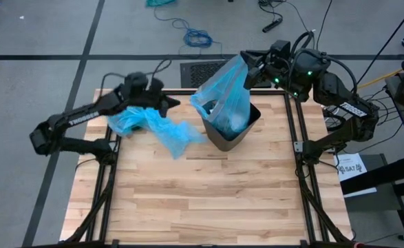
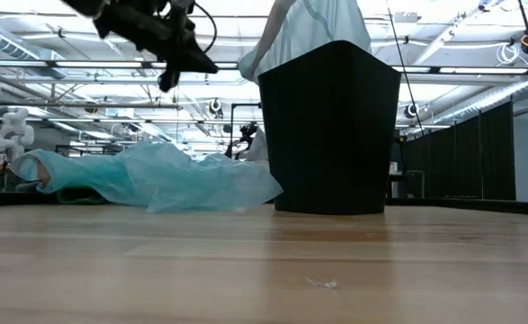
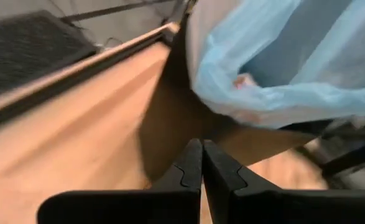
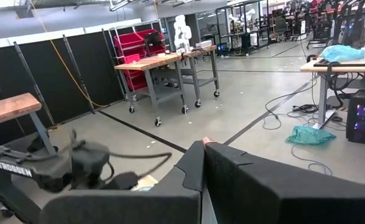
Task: Place trash/remove bag and relplace
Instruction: Remove the blue trash bag from the trash bin
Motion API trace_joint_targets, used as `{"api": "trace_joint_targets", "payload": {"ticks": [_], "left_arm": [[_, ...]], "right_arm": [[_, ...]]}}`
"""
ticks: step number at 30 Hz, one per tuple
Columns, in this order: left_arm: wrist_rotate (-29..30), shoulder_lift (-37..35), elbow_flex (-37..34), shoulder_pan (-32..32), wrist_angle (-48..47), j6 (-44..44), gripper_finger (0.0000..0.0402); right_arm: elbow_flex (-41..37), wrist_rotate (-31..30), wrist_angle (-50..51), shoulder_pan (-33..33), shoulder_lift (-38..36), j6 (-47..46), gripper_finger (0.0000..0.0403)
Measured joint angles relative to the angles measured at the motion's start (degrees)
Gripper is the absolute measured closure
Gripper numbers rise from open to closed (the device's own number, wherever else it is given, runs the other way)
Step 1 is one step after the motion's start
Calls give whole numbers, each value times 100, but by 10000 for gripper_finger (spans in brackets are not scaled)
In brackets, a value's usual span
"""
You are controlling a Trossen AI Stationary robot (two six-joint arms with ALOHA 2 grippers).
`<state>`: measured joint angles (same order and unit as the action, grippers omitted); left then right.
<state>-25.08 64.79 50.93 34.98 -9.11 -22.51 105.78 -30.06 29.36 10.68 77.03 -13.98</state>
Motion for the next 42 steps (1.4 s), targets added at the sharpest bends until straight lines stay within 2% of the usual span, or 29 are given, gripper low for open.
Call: {"api": "trace_joint_targets", "payload": {"ticks": [2, 4, 8, 13, 20, 28, 32, 35, 38, 40, 42], "left_arm": [[36, 86, -407, -170, 831, -680, 393], [159, 279, -616, -287, 1252, -1361, 393], [264, 755, -592, -434, 2004, -2219, 393], [110, 1220, -563, -676, 2787, -2891, 393], [53, 1362, -265, -850, 2907, -2923, 399], [201, 1292, 367, -706, 4491, -2398, 400], [143, 1283, 893, -591, 4037, -2209, 401], [-256, 1293, 1133, -536, 3482, -2107, 401], [-554, 1132, 1244, -478, 2395, -1627, 401], [-259, 872, 1244, -394, 1344, -1203, 401], [315, 597, 1251, -344, 400, -815, 401]], "right_arm": [[0, 17, 2, 0, 0, 4, 403], [1, 44, -1, 2, 0, 2, 403], [0, 54, -55, 0, 0, -9, 403], [0, 187, -256, -2, -2, -13, 403], [0, 187, -243, -3, -2, -59, 403], [0, 186, -78, -104, -2, -328, 403], [0, 170, 11, -226, 31, -398, 403], [0, 182, 41, -329, 42, -378, 403], [0, 38, 129, -348, 34, -374, 403], [0, -52, 192, -345, 31, -380, 403], [0, -68, 216, -330, 27, -396, 403]]}}
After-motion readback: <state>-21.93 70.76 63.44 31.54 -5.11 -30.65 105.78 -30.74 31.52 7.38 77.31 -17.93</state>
